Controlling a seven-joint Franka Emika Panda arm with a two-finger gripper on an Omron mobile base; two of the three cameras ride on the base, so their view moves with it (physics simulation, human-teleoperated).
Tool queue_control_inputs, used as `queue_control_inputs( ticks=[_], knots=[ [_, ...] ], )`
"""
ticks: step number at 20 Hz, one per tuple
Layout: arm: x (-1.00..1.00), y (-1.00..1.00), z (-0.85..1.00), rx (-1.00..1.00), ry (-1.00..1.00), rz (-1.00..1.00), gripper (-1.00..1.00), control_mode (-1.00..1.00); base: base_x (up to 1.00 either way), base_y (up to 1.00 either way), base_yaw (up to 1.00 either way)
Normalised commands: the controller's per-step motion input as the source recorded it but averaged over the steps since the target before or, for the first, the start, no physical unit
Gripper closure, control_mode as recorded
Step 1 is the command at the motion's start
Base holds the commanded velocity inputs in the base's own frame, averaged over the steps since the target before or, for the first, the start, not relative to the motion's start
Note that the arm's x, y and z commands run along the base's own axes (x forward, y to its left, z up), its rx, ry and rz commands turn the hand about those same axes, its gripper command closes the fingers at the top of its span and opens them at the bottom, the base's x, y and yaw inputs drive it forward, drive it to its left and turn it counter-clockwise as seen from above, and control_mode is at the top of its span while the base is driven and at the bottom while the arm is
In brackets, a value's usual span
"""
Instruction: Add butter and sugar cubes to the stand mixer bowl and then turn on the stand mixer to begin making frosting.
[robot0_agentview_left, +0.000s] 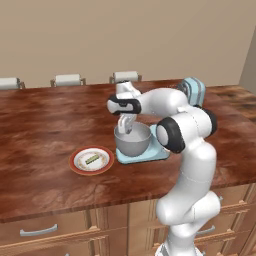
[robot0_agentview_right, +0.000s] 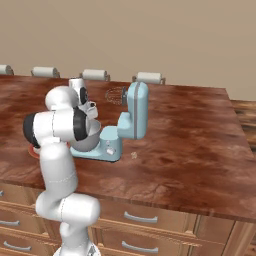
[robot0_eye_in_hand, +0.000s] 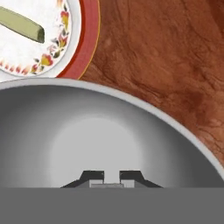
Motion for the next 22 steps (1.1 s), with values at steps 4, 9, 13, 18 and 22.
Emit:
queue_control_inputs(
  ticks=[4, 9, 13, 18, 22],
  knots=[
    [0.0, 0.0, -0.12, -0.02, 0.0, 0.0, -1.0, -1.0, 0.0, 0.0, 0.0],
    [0.0, 0.0, -0.05, -0.02, -0.02, 0.0, -1.0, -1.0, 0.0, 0.0, 0.0],
    [-0.07, 0.0, 0.22, 0.0, -0.1, 0.0, -1.0, -1.0, 0.0, 0.0, 0.0],
    [-0.37, 0.0, 0.96, 0.0, -0.18, 0.0, -1.0, -1.0, 0.0, 0.0, 0.0],
    [-0.55, -0.14, 0.75, 0.0, -0.1, 0.0, -1.0, -1.0, 0.0, 0.0, 0.0]
  ],
)
